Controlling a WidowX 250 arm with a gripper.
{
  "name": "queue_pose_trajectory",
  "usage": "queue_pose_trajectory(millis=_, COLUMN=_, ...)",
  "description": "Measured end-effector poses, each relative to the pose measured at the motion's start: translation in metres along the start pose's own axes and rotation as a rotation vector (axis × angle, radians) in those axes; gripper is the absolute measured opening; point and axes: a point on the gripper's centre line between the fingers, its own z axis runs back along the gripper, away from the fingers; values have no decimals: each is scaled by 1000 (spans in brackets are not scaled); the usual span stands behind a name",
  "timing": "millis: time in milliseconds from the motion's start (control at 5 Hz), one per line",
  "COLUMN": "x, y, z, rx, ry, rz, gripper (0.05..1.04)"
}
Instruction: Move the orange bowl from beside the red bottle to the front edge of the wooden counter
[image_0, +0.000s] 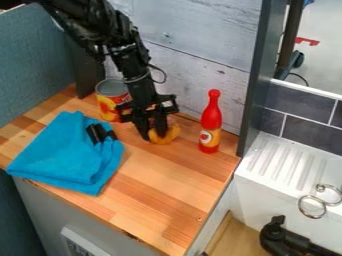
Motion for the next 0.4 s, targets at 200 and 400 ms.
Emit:
queue_pose_trajectory(millis=200, x=-17, y=-2, z=15, rx=5, ry=46, rz=-98, gripper=291)
queue_pose_trajectory(millis=400, x=-34, y=1, z=50, rx=69, ry=34, rz=-147, gripper=255)
